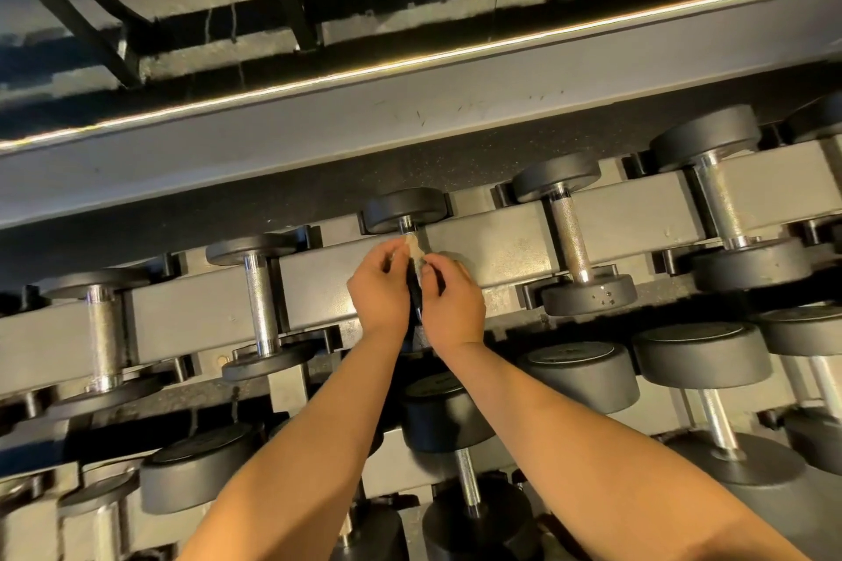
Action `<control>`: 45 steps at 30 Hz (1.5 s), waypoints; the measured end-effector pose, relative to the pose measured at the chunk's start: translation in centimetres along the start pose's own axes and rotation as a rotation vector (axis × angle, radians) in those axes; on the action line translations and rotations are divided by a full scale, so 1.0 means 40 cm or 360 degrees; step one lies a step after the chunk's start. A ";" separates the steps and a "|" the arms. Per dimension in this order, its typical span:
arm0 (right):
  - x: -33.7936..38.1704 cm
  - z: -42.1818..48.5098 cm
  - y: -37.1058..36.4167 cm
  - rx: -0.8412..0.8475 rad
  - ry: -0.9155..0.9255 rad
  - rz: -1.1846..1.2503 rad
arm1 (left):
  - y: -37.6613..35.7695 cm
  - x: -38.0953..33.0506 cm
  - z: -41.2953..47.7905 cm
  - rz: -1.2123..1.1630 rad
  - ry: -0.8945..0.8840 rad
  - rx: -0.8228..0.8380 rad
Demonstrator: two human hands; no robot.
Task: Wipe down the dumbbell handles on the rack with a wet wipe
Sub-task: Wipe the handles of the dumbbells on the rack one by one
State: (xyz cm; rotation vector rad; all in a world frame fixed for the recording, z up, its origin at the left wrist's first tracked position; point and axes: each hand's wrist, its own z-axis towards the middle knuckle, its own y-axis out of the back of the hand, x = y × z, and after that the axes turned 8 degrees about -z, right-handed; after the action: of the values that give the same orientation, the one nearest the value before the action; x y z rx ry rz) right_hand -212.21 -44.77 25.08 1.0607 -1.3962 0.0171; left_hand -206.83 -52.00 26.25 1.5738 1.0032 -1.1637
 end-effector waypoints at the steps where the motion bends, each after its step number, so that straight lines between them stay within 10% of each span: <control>1: -0.001 0.000 -0.001 -0.0014 0.0011 -0.0001 | -0.008 -0.009 0.019 0.0011 0.0005 -0.0009; 45: -0.012 0.012 0.054 0.0312 -0.0161 0.0350 | 0.023 0.036 -0.127 0.0138 0.0464 0.0007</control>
State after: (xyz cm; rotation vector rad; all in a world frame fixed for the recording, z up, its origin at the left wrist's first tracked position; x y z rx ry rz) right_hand -213.97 -43.56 25.87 1.0747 -1.6228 0.2690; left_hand -204.48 -47.23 25.75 1.8075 1.1061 -0.8938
